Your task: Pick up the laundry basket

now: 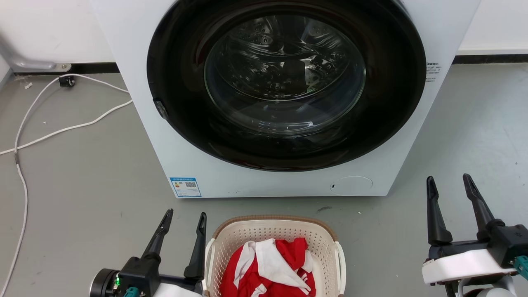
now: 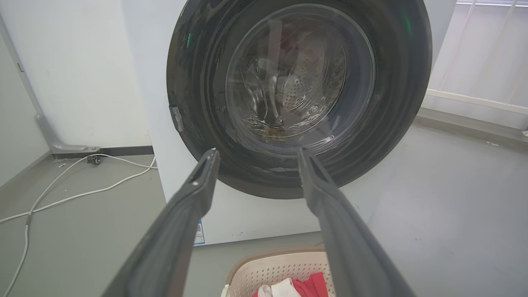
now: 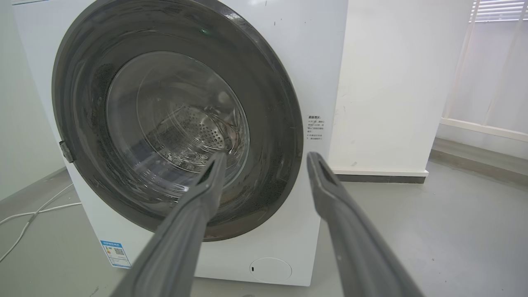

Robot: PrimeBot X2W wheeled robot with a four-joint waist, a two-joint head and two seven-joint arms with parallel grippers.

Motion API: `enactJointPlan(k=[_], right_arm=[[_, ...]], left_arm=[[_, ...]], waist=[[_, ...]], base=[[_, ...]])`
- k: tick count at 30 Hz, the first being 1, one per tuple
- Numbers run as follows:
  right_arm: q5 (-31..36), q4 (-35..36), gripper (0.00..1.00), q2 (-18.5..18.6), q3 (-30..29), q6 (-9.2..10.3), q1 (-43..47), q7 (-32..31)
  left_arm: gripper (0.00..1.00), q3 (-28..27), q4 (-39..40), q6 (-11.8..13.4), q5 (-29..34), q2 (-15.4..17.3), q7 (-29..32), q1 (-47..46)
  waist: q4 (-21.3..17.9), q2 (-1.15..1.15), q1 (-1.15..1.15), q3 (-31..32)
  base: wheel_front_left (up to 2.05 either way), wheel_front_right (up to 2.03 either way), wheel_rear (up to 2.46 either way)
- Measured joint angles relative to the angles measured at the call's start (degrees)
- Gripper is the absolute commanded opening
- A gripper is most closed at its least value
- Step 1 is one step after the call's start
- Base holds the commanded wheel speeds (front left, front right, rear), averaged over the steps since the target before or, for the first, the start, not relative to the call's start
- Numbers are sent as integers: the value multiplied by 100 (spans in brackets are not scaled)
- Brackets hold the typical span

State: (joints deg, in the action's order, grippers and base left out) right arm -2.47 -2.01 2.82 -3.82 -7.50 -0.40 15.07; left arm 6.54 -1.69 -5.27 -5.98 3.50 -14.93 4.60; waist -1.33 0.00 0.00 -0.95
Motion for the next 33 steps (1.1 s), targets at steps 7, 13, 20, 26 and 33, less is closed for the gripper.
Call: enactJointPlan(k=[7,13,20,26,33], right_arm=[[4,-1,100,1,1,0,0,2],[15,-7,100,1,1,0,-17,2],[11,-7,100,1,2,0,-19,2],[-49,-43,100,1,5,0,-21,2],[-100,-56,100,1,41,0,-100,2]], left_arm=[[100,-132,-15,-79,19,-44,-9,1],[100,-205,-25,-100,-30,-53,-14,1],[100,-190,-26,-107,-86,-56,-14,1],[100,-181,-35,-102,-182,-57,-14,1],[100,-202,-90,-79,-182,-58,-14,-14]], waist=[[17,0,0,1],[30,0,0,7],[36,0,0,1],[42,0,0,-21],[18,0,0,-196]], base=[[0,0,0],[0,0,0],[0,0,0],[0,0,0],[0,0,0]])
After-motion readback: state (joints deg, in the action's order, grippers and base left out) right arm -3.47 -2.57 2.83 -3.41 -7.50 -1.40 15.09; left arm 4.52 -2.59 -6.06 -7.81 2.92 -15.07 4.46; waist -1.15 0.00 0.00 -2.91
